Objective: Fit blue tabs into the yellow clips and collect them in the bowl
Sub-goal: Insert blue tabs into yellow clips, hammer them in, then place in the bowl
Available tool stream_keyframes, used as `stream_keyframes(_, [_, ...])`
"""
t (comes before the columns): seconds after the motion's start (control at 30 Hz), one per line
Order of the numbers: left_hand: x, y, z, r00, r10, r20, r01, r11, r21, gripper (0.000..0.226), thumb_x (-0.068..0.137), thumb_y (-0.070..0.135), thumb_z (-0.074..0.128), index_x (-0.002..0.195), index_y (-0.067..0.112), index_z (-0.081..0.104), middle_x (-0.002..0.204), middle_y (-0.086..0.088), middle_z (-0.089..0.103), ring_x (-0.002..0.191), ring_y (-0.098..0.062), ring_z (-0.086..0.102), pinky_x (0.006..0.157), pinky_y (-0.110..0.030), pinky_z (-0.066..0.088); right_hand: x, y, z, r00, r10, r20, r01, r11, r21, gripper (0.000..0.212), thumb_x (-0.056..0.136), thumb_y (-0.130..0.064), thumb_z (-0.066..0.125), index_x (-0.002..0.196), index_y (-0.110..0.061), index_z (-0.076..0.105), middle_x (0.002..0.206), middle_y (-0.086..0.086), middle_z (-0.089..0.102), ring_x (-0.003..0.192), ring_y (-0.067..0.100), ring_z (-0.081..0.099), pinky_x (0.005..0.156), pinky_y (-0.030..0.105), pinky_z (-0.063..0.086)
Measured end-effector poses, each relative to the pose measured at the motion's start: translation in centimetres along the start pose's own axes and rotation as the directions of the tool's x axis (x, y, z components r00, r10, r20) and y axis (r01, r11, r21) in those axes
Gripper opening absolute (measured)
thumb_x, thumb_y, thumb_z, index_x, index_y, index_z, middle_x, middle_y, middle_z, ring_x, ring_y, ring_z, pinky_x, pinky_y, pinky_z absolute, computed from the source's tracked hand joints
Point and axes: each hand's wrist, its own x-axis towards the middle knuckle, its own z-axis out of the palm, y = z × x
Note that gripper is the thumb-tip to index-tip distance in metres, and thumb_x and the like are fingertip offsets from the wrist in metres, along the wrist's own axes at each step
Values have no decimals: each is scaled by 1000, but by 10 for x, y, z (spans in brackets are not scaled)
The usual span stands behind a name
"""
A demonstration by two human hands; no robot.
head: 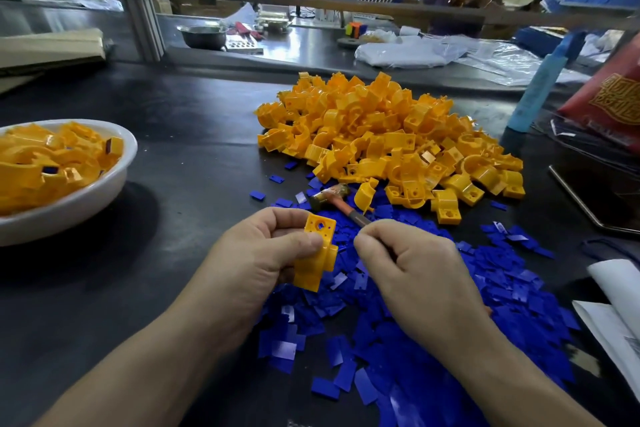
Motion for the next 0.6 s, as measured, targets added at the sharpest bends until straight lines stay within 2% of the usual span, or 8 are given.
stream_keyframes(0.1, [-3,-2,4,999,26,36,-27,999,25,39,70,15,78,108,17,67,95,-9,77,77,-20,74,61,-29,57,-1,-7,-3,992,117,52,-128,900,416,14,91,-35,52,88,-35,65,65,-2,64,50,7,58,46,19,47])
stream_keyframes(0.2, [-7,-2,7,995,60,78,-61,998,6,50,62,24,78,110,17,66,98,-9,77,84,-23,75,64,-25,57,-2,-11,-2,985,124,120,-170,812,558,15,93,-27,53,89,-35,66,71,3,67,55,14,64,50,21,51])
stream_keyframes(0.3, [-10,-2,7,990,90,112,-93,995,25,53,61,31,79,111,19,66,99,-6,77,87,-21,75,65,-24,56,-3,-12,0,992,87,93,-121,870,477,14,92,-28,53,88,-36,63,73,0,67,54,12,63,48,21,51])
stream_keyframes(0.4, [-10,-3,8,990,98,105,-103,994,40,47,65,33,77,109,19,68,95,-6,77,83,-19,75,63,-23,56,-4,-14,0,998,38,43,-51,931,362,9,91,-30,54,87,-36,61,70,-3,65,52,8,62,46,18,50])
stream_keyframes(0.5, [-10,-4,8,989,107,101,-111,993,36,38,67,33,76,103,20,70,91,-7,77,78,-19,74,61,-23,56,-6,-16,1,1000,-6,8,3,959,282,4,89,-34,55,88,-36,59,70,-9,63,56,5,63,47,13,48])
stream_keyframes(0.6, [-10,-6,9,989,112,99,-116,992,44,39,63,40,77,98,25,72,92,-8,77,82,-23,75,63,-28,56,-6,-17,2,999,-27,-30,34,968,248,2,87,-36,57,87,-36,58,73,-12,62,59,5,62,47,11,46])
